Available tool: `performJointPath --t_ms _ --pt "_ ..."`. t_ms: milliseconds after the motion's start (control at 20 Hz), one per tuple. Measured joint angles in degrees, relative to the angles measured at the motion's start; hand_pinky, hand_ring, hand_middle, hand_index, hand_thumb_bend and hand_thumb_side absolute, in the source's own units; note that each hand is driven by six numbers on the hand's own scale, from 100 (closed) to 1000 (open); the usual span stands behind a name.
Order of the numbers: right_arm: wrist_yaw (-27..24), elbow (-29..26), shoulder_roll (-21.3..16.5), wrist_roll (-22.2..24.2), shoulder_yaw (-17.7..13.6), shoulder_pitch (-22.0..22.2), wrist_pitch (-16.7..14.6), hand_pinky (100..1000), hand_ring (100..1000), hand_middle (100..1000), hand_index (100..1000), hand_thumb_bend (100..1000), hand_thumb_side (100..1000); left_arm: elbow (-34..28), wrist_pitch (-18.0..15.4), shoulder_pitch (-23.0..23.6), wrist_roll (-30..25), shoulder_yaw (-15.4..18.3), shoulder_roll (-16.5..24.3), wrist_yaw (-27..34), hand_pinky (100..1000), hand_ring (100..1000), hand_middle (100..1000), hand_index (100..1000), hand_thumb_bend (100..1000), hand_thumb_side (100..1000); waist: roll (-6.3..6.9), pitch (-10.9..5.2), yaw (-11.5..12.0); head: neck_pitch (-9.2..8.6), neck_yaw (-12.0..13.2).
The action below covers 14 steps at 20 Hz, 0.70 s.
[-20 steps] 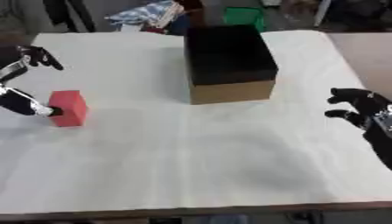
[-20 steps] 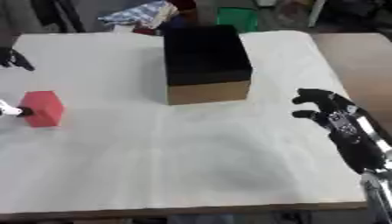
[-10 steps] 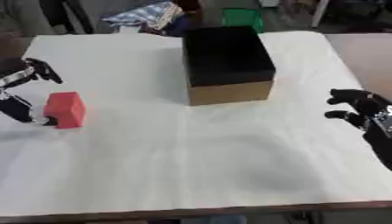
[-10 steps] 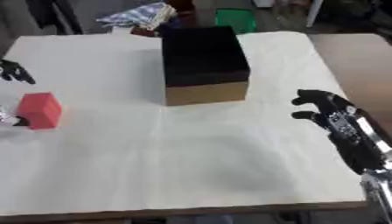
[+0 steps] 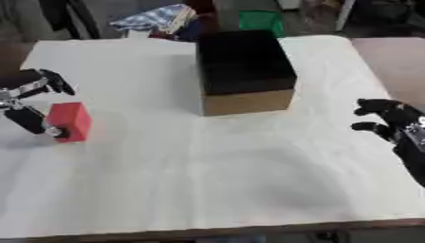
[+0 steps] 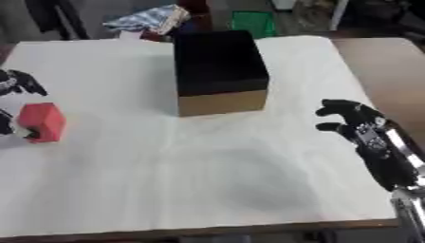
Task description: Pick up objects on the table and place them in the box.
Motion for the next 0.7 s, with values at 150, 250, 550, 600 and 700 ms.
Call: performJointPath --t_ms 150,250,550,600,700 --pt "0.0 0.0 0.0 0.02 0.11 0.0 0.02 776 1000 714 827 100 751 2.29 -0.9 -0.8 -0.6 -0.31 -0.97 -1.23 761 700 598 696 723 181 0.0 0.0 -0.12 0.0 0.02" --pt "0.0 0.0 0.0 0.03 0.11 0.01 0.02 776 1000 714 827 100 750 3.14 -1.45 -1.2 -0.84 -0.33 -1.33 -2.06 714 594 460 562 721 184 0.0 0.0 -0.15 0.0 0.04" --pt "0.0 0.0 0.0 0.03 0.11 0.01 0.02 776 1000 714 827 100 749 2.87 -2.16 -1.59 0.25 -0.19 -1.44 -4.1 642 456 238 372 709 183 0.05 0.0 -0.08 -0.01 0.07" --pt "0.0 0.0 0.0 0.03 0.11 0.01 0.02 776 1000 714 827 100 751 2.42 -2.08 -1.59 0.71 -0.03 -1.44 -4.12 630 434 205 338 615 285 0.04 0.0 -0.07 -0.01 0.07" --pt "0.0 0.0 0.0 0.03 0.11 0.01 0.01 776 1000 714 827 100 748 1.11 -1.88 -1.78 1.53 0.36 -1.44 -3.97 627 429 194 330 704 183 0.02 -0.04 -0.04 -0.02 0.06"
